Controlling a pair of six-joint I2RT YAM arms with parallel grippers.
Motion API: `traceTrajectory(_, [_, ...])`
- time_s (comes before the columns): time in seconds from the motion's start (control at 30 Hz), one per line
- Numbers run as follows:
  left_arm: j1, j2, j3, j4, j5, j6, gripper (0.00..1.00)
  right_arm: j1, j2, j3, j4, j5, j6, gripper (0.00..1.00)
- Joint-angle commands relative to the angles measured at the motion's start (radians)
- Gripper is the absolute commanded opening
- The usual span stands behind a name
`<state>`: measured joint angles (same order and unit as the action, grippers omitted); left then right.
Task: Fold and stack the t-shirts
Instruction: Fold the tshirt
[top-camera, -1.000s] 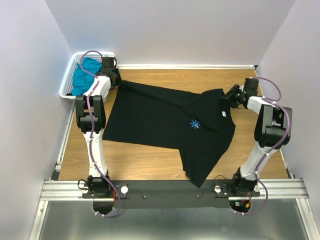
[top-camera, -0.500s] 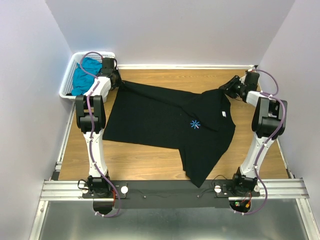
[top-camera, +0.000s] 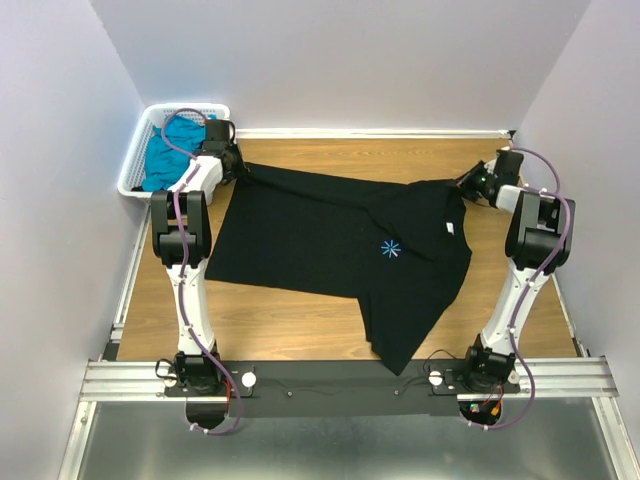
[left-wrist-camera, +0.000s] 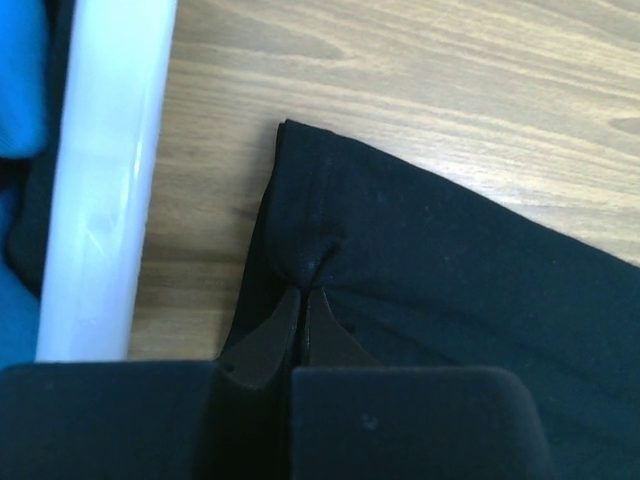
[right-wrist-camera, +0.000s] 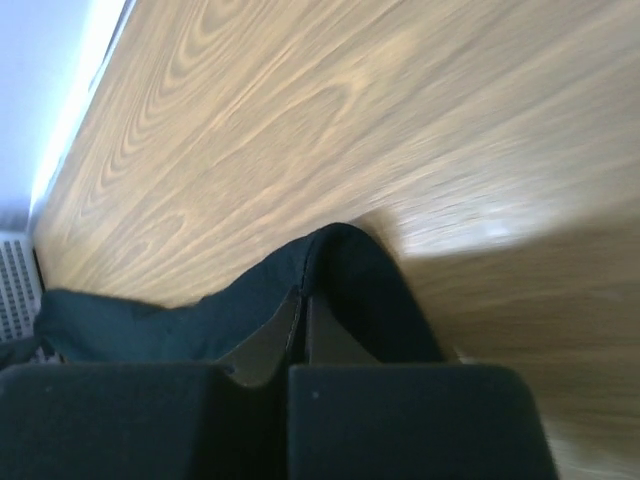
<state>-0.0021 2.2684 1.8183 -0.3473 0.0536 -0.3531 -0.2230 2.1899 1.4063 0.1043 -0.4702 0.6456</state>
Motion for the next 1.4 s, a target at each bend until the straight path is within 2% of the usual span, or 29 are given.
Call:
traceTrajectory(0.0, [0.028, -0.021, -0.034, -0.056, -0.038, -0.003, 0.0, -0.055, 0.016, 0.042, 0.021, -0.007, 0.0, 0.01])
traceTrajectory(0.27, [0.028, -0.036, -0.066, -0.053, -0.038, 0.006, 0.0, -0.067, 0.045, 0.092, 0.015, -0.025, -0.031, 0.03])
traceTrajectory(0.33, [0.028, -0.04, -0.071, -0.048, -0.031, 0.006, 0.0, -0.065, 0.044, 0.097, 0.0, -0.031, -0.037, 0.14])
traceTrajectory(0.37, [0.028, -0.04, -0.071, -0.047, -0.028, 0.006, 0.0, -0.067, 0.041, 0.095, -0.006, -0.038, -0.043, 0.26])
traceTrajectory(0.43, [0.028, -0.04, -0.063, -0.05, -0.023, 0.011, 0.0, -0.065, 0.012, 0.086, -0.043, -0.042, -0.061, 0.37])
traceTrajectory(0.47, [0.028, -0.04, -0.06, -0.053, -0.023, 0.009, 0.0, -0.064, -0.005, 0.079, -0.061, -0.038, -0.072, 0.47])
traceTrajectory(0.57, [0.028, -0.041, -0.048, -0.05, -0.021, 0.014, 0.0, -0.049, -0.116, 0.025, -0.173, 0.088, -0.126, 0.55])
traceTrajectory(0.73, [0.03, -0.035, -0.033, -0.051, -0.017, 0.013, 0.0, 0.022, -0.324, -0.108, -0.279, 0.208, -0.158, 0.54])
traceTrajectory(0.87, [0.028, -0.036, -0.036, -0.045, -0.014, 0.014, 0.0, 0.092, -0.447, -0.242, -0.359, 0.321, -0.112, 0.48])
traceTrajectory(0.97, [0.028, -0.04, -0.047, -0.042, -0.015, 0.014, 0.0, 0.129, -0.501, -0.338, -0.364, 0.305, -0.066, 0.47])
traceTrajectory(1.07, [0.028, -0.046, -0.06, -0.038, -0.015, 0.02, 0.0, 0.221, -0.53, -0.346, -0.367, 0.318, -0.173, 0.47])
traceTrajectory(1.23, [0.025, -0.055, -0.066, -0.036, -0.02, 0.025, 0.0, 0.419, -0.526, -0.325, -0.387, 0.464, -0.345, 0.49])
traceTrajectory(1.37, [0.024, -0.056, -0.07, -0.039, -0.031, 0.028, 0.0, 0.52, -0.48, -0.29, -0.393, 0.593, -0.437, 0.51])
